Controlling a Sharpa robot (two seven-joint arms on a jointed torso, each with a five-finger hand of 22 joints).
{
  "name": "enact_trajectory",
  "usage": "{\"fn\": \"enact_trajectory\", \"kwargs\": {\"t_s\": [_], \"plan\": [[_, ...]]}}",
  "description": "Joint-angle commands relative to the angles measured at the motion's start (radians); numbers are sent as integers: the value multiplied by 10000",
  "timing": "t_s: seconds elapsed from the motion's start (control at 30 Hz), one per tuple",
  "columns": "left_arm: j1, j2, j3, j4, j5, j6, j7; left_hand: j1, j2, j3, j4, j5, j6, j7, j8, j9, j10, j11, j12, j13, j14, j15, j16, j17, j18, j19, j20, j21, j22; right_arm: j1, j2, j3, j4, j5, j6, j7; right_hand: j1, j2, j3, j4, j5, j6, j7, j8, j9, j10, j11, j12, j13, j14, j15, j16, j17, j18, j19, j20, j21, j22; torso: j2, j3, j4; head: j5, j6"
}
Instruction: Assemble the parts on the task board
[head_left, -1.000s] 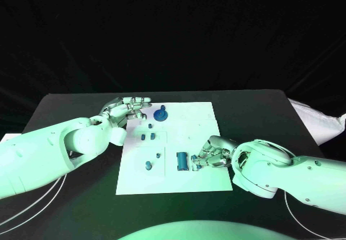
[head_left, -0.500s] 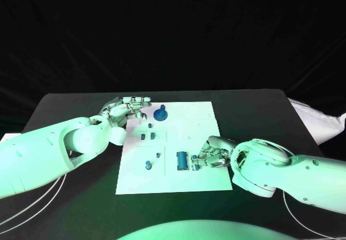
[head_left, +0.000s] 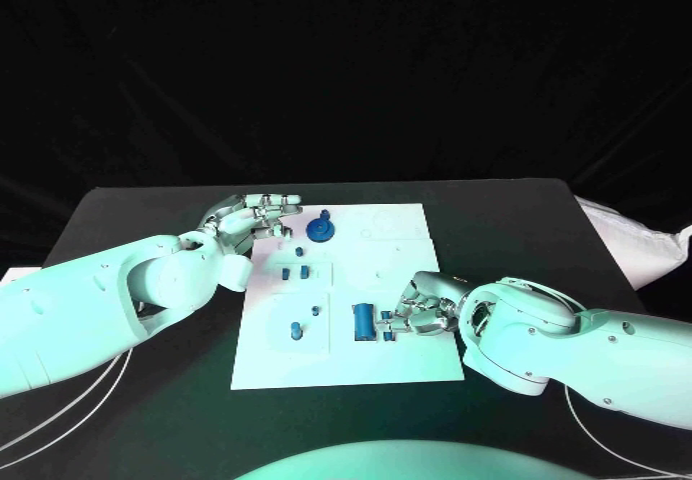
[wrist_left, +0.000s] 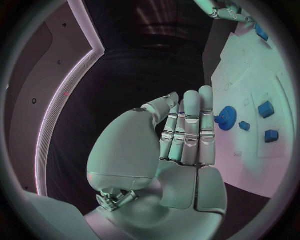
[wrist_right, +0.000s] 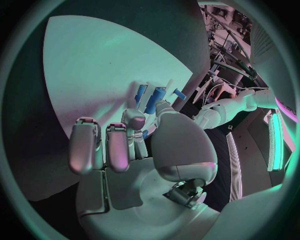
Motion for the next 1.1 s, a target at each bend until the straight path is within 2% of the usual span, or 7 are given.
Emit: {"fn": "enact_trajectory", "kwargs": {"t_s": [0.03,0.33,0.47,0.6,0.87,0.97,1.1], "plan": [[0,24,6,4,-28,197,49,6,90,-61,5,46,-55,-20,51,-9,-53,16,33,-10,-88,1,-41,-9,122,-1,-11,-48,-10,-31,-33,-2,44,-443,9,139,-91,24,-74,1,-89,25,-15,-9,10,67,-3,63,11,570,16,35,10,-171,38,-8,42,16,1,9,0,-9,14],[-11,5,5,12,-28,184,57,6,90,-61,5,46,-55,-20,51,-9,-53,16,33,-10,-88,1,-41,-9,122,-1,-11,-48,-10,-65,-297,-2,127,-503,5,517,1118,370,-101,-525,58,-14,-11,-13,61,32,-9,14,29,570,6,29,11,-170,35,-21,36,22,-4,12,-9,11,52],[-15,2,5,9,-28,145,74,8,94,-65,-4,47,-63,-19,56,-10,-68,17,48,-14,-94,2,-39,-19,123,-3,-10,-55,-14,-32,-542,2,163,500,-558,1302,1508,469,-153,-677,458,-362,121,-204,1,-227,87,-523,-296,544,71,-42,-84,-164,0,0,-1,-27,-36,15,-9,22,103],[-19,29,4,-21,-28,93,112,4,94,-68,-2,46,-64,-18,58,-10,-70,17,50,-14,-94,3,-38,-20,123,-3,-9,-56,-14,291,-721,10,-49,2451,-931,2616,1869,518,-233,-814,489,-955,361,-526,-153,-781,302,-1630,-1007,414,241,-388,-549,-80,-241,138,-307,-529,-98,-5,-1,-44,230],[-24,218,-2,-254,-75,-293,379,-233,111,-244,133,38,-116,17,147,-10,-192,75,233,-49,-1070,164,-432,-278,72,-717,115,-530,-205,1166,-475,27,-1901,6546,-982,5682,2610,565,-245,-1265,225,-1046,431,-556,-225,-1207,341,-2544,-1684,320,293,-742,-953,73,-560,217,-798,-1300,-422,-79,-6,-54,572],[-26,332,-9,-499,-113,-465,533,-355,160,-475,269,-34,-157,56,219,-8,-294,131,370,-71,-1900,326,-894,-561,45,-1434,254,-1106,-502,1314,3,32,-3045,8156,-914,6886,3064,725,-57,-1542,28,-1073,469,-568,-271,-1830,377,-3881,-2670,-103,327,-1947,-2410,382,-1329,242,-1968,-3070,-606,-119,-52,-33,788],[-25,421,-12,-746,-99,-658,683,-406,224,-637,373,-81,-167,35,307,0,-394,192,480,-99,-2572,476,-1577,-974,15,-2015,407,-1746,-914,1384,531,42,-4145,9618,-696,7884,3420,827,215,-1739,-88,-1398,676,-706,-399,-2492,587,-5021,-3688,-1404,505,-5253,-5897,887,-2947,389,-4586,-6463,-754,-138,-103,-14,1057]]}}
